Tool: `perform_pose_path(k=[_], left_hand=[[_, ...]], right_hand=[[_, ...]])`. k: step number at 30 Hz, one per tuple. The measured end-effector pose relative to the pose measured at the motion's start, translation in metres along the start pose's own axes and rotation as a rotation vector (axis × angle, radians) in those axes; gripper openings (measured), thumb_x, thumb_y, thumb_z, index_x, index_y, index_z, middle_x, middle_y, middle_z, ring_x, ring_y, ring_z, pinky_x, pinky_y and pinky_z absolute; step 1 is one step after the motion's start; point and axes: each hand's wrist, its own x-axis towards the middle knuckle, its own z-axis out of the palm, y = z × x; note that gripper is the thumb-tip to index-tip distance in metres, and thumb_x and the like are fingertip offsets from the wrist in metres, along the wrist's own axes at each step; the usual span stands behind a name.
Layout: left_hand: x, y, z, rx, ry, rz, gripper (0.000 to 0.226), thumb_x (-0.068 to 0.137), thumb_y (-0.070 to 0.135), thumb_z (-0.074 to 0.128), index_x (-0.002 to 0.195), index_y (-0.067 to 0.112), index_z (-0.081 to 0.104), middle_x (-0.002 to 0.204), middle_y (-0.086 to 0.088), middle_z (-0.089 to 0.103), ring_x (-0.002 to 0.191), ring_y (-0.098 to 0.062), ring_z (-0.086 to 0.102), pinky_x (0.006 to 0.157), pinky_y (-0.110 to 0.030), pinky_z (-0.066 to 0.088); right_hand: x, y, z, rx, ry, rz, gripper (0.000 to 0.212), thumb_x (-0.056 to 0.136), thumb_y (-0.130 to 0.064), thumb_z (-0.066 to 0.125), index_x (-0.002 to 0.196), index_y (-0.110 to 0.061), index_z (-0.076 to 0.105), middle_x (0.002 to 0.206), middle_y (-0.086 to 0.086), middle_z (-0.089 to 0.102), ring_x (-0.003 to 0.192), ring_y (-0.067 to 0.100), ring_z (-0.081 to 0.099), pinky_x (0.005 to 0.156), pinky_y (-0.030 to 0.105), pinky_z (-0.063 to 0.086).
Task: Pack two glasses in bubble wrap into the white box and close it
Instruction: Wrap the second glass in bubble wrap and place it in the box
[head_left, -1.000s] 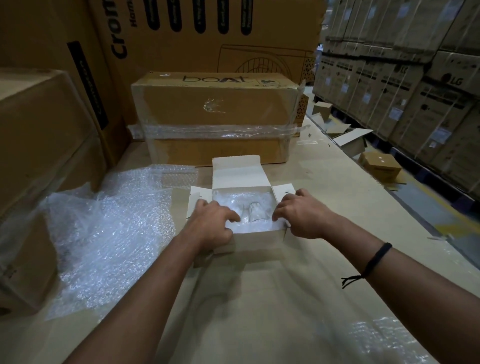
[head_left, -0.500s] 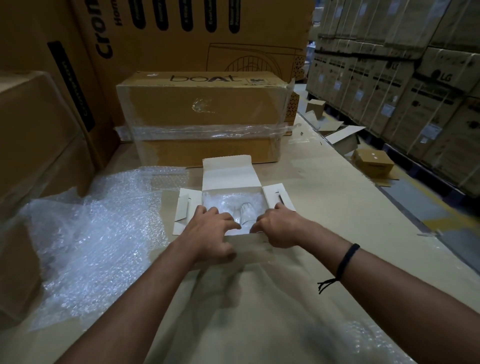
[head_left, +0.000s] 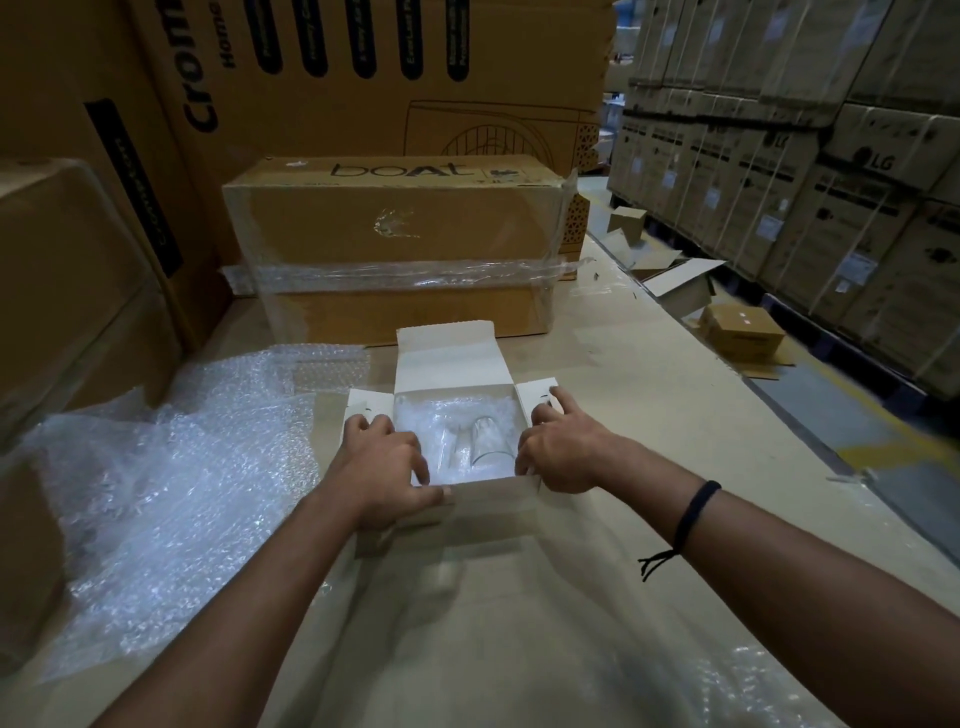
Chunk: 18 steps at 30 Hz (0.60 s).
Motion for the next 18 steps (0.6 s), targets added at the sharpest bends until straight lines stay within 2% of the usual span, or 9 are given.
perform_pose_path(k=[3,5,7,9,11,14,16,18], left_hand=[[-0.004,0.004,0.005,0.053,-0.107,-0.02,0.113,0.055,0.098,-0.002,0.1,0.028,0.074,0.113,0.005,0.058,0.114,-0.019,0.039,0.11,-0.05,0.009],[-0.002,0.009,0.006,0.108,-0.128,-0.041,0.114,0.058,0.098,0.0,0.102,0.023,0.073,0.117,0.001,0.057,0.119,-0.023,0.038,0.112,-0.054,0.005],[0.002,0.012,0.004,0.123,-0.159,-0.057,0.112,0.058,0.099,0.004,0.1,0.021,0.073,0.117,-0.002,0.058,0.12,-0.025,0.038,0.112,-0.055,0.003],[0.006,0.013,0.001,0.092,-0.128,-0.071,0.109,0.057,0.099,0.004,0.098,0.026,0.073,0.108,0.001,0.064,0.115,-0.022,0.042,0.111,-0.054,0.007],[0.009,0.014,0.0,0.051,-0.039,-0.084,0.102,0.059,0.098,0.004,0.105,0.033,0.069,0.102,0.007,0.068,0.113,-0.019,0.045,0.108,-0.052,0.012],[0.009,0.022,0.006,0.055,-0.073,-0.079,0.093,0.066,0.094,0.012,0.116,0.036,0.064,0.111,0.006,0.066,0.119,-0.02,0.043,0.108,-0.054,0.01],[0.007,0.024,0.013,0.046,-0.093,-0.072,0.095,0.066,0.094,0.009,0.107,0.033,0.07,0.107,0.004,0.064,0.115,-0.02,0.044,0.107,-0.054,0.012],[0.008,0.025,0.016,0.009,-0.104,-0.078,0.099,0.064,0.095,0.005,0.089,0.029,0.074,0.091,0.004,0.063,0.108,-0.02,0.047,0.105,-0.052,0.016]], right_hand=[[0.0,0.003,-0.009,0.049,0.123,-0.012,0.049,0.087,-0.01,0.049,0.127,-0.037,0.058,0.125,-0.004,0.062,0.127,0.023,0.04,0.114,0.049,0.011],[0.0,0.001,-0.013,0.05,0.158,-0.066,0.051,0.087,-0.01,0.051,0.13,-0.037,0.056,0.127,-0.004,0.06,0.122,0.022,0.042,0.105,0.04,0.023],[0.002,-0.005,-0.013,0.027,0.082,-0.105,0.05,0.089,-0.013,0.05,0.132,-0.038,0.054,0.13,-0.004,0.059,0.12,0.021,0.043,0.1,0.038,0.028],[0.007,-0.01,-0.01,0.011,-0.005,-0.093,0.049,0.091,-0.015,0.047,0.132,-0.039,0.055,0.129,-0.005,0.059,0.119,0.021,0.043,0.101,0.04,0.029],[0.011,-0.01,-0.008,0.029,-0.041,-0.083,0.048,0.091,-0.016,0.046,0.131,-0.039,0.056,0.126,-0.007,0.061,0.119,0.02,0.042,0.101,0.041,0.029],[0.009,-0.005,-0.011,0.073,-0.006,-0.075,0.045,0.088,-0.014,0.05,0.125,-0.037,0.061,0.121,-0.006,0.063,0.12,0.02,0.043,0.1,0.04,0.026],[0.006,0.003,-0.012,0.061,0.072,-0.047,0.04,0.088,-0.013,0.052,0.119,-0.036,0.065,0.123,-0.006,0.062,0.119,0.02,0.044,0.101,0.039,0.026],[0.004,0.009,-0.011,0.007,0.08,-0.024,0.037,0.091,-0.017,0.05,0.118,-0.038,0.065,0.128,-0.006,0.058,0.121,0.022,0.041,0.106,0.044,0.022]])
